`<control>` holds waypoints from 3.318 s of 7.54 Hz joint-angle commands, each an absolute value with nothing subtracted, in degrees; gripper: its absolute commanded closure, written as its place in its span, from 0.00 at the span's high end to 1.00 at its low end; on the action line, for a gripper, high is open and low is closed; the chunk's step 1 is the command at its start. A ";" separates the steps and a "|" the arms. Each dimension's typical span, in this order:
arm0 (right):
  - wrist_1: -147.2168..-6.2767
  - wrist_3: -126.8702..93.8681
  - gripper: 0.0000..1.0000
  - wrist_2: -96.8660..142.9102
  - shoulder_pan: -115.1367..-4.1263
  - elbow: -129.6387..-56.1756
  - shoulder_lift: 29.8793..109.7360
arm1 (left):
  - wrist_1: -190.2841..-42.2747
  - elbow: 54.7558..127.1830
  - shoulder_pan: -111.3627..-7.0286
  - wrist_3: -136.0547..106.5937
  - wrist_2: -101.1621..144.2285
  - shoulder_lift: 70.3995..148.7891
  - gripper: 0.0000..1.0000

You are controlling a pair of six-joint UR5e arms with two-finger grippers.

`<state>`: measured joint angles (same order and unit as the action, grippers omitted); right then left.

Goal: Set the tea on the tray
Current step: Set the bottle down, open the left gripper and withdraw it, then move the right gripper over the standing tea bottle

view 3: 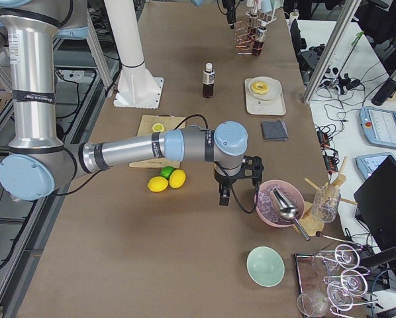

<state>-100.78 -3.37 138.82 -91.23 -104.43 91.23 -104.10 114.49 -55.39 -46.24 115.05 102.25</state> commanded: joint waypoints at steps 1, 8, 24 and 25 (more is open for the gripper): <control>-100.20 -3.95 1.00 138.96 -88.08 -106.86 91.23 | -107.55 114.88 -65.79 -43.10 130.10 93.64 0.98; -95.63 -14.54 1.00 138.87 -78.52 -112.31 89.92 | -108.10 108.55 -84.80 -9.84 139.40 79.99 0.98; -111.89 -76.83 0.99 106.53 -27.69 -109.79 40.79 | -107.67 101.43 -90.88 -5.71 139.66 79.63 0.98; -111.88 -75.77 0.99 106.18 -27.69 -108.47 39.82 | -107.67 101.34 -90.88 -5.71 139.75 79.72 0.98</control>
<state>-112.00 -77.25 107.20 -28.16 -110.98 41.36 -107.67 101.54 -90.87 -5.71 139.68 79.52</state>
